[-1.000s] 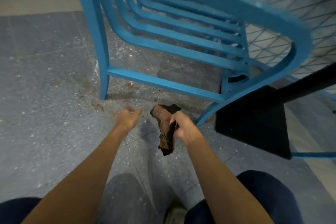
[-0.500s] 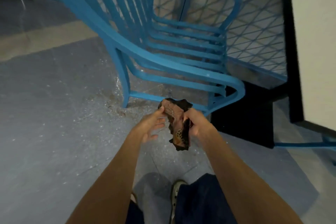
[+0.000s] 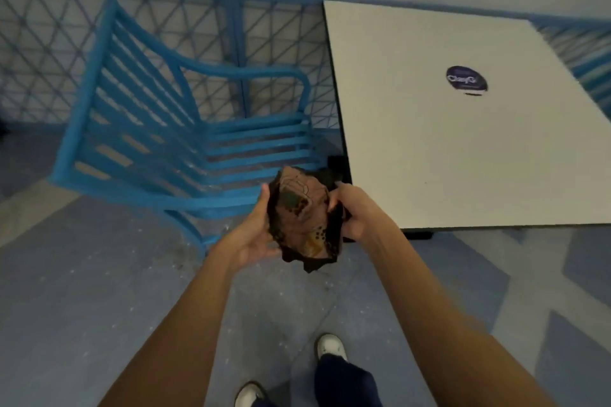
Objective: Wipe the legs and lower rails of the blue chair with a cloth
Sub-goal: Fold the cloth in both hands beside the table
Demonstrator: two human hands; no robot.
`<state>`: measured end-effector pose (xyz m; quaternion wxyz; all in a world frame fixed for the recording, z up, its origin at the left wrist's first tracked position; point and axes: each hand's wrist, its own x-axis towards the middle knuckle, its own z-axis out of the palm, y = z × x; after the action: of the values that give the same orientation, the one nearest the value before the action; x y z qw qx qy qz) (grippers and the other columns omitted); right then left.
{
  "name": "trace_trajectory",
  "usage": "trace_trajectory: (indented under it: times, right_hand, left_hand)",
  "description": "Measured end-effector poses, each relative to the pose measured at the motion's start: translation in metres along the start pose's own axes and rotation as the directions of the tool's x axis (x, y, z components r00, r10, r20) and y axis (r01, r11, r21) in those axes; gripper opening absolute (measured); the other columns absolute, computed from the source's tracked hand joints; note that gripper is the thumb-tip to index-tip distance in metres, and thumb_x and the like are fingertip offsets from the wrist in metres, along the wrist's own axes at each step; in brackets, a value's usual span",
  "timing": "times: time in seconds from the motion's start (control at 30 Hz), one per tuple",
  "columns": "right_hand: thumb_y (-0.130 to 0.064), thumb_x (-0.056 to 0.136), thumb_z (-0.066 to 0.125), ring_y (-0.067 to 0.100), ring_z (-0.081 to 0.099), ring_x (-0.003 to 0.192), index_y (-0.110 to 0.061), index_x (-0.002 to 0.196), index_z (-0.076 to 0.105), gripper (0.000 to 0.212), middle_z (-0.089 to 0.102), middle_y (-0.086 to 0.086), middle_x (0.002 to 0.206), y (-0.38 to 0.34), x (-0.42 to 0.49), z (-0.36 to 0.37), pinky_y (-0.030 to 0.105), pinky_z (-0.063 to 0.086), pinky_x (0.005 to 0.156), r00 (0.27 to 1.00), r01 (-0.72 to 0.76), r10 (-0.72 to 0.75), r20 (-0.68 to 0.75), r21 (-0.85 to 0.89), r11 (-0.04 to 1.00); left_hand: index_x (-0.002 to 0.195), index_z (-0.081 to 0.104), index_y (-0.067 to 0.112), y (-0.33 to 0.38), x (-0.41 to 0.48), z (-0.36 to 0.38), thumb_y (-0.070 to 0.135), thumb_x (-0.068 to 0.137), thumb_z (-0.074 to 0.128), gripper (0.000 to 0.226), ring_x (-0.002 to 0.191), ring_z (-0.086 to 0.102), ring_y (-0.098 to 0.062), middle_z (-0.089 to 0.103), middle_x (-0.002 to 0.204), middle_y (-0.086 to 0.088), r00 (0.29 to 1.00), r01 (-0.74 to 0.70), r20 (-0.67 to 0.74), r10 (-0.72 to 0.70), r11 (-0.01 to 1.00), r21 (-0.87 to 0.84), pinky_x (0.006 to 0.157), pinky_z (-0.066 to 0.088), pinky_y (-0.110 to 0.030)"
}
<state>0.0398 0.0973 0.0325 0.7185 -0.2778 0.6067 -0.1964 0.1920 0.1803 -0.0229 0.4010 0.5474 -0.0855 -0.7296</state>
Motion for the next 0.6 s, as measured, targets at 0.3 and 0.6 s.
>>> trace_trajectory:
  times: [0.3, 0.6]
  right_hand:
    - [0.014, 0.074, 0.034, 0.021, 0.053, 0.077, -0.005, 0.111, 0.056, 0.047, 0.056, 0.007, 0.084, -0.105, -0.004, -0.164, 0.026, 0.043, 0.055, 0.928, 0.338, -0.353, -0.115, -0.137, 0.931]
    - [-0.002, 0.086, 0.042, 0.022, 0.054, 0.083, -0.011, 0.127, 0.048, 0.043, 0.055, 0.014, 0.112, -0.138, 0.060, -0.251, 0.030, 0.051, 0.056, 0.927, 0.240, -0.363, -0.089, -0.604, 0.760]
  left_hand:
    - [0.118, 0.057, 0.020, 0.068, 0.044, 0.179, -0.002, 0.085, 0.062, 0.039, 0.101, 0.060, -0.020, 0.065, 0.113, -0.004, 0.977, -0.214, 0.078, 0.200, 0.924, 0.316, 0.079, 0.054, -0.038]
    - [0.117, 0.058, 0.012, 0.053, 0.119, 0.255, -0.003, 0.082, 0.058, 0.037, 0.100, 0.057, -0.024, 0.061, 0.106, -0.006, 0.897, -0.219, -0.150, 0.415, 0.714, 0.665, 0.080, 0.049, -0.029]
